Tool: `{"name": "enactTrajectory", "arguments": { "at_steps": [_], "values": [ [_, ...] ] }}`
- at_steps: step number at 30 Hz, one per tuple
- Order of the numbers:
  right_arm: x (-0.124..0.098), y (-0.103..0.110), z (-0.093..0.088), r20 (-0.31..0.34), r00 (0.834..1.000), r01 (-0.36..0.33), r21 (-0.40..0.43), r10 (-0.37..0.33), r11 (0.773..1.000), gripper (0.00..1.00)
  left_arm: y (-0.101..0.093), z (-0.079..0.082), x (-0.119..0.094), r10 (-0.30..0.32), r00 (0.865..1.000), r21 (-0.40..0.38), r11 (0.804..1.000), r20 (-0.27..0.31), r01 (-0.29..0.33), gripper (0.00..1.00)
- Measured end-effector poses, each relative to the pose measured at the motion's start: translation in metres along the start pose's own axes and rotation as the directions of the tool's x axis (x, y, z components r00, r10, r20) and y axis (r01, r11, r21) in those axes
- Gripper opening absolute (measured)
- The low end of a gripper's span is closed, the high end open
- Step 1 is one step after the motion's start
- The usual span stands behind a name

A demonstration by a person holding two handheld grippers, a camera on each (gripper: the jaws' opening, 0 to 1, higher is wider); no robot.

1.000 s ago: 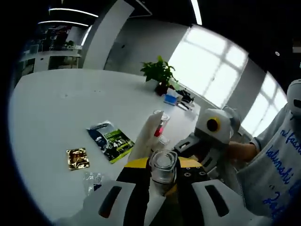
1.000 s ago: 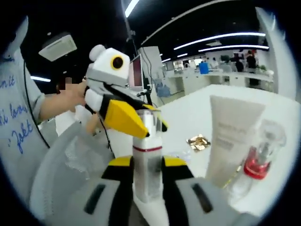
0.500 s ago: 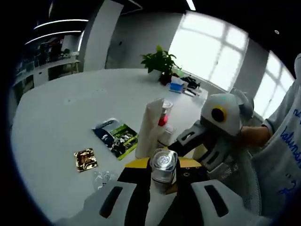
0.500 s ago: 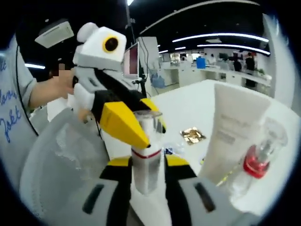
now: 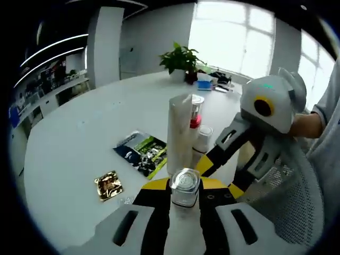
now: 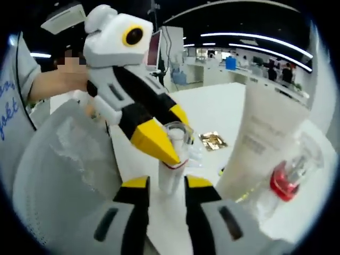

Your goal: Arrange the skincare products in the storage area until every visible bottle or jar stands upright without overlapping.

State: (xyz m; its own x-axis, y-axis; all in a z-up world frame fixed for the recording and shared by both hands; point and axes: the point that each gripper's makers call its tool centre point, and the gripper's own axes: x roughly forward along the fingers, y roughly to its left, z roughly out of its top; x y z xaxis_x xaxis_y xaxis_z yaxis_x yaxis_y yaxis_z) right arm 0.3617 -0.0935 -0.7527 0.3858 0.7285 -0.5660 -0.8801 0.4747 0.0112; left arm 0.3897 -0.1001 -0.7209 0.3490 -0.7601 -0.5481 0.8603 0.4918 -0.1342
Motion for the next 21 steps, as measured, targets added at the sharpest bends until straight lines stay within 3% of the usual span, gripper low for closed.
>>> {"name": "enactTrajectory", "arguments": {
  "at_steps": [13, 17, 21],
  "values": [
    [-0.010, 0.001, -0.015, -0.036, 0.999, 0.004, 0.008, -0.004, 1.000, 0.25, 0.005, -0.003, 0.010, -0.011, 0.999, 0.032, 0.999, 0.035, 0.010, 0.16],
    [-0.017, 0.004, -0.024, -0.060, 0.998, 0.004, -0.004, -0.004, 1.000, 0.25, -0.001, -0.003, 0.011, -0.037, 0.999, 0.103, 0.994, 0.038, 0.033, 0.17],
    [-0.022, 0.005, -0.031, -0.079, 0.997, 0.000, -0.005, 0.000, 1.000, 0.25, -0.004, -0.003, 0.011, -0.048, 0.998, 0.112, 0.993, 0.044, 0.043, 0.17]
  ]
}}
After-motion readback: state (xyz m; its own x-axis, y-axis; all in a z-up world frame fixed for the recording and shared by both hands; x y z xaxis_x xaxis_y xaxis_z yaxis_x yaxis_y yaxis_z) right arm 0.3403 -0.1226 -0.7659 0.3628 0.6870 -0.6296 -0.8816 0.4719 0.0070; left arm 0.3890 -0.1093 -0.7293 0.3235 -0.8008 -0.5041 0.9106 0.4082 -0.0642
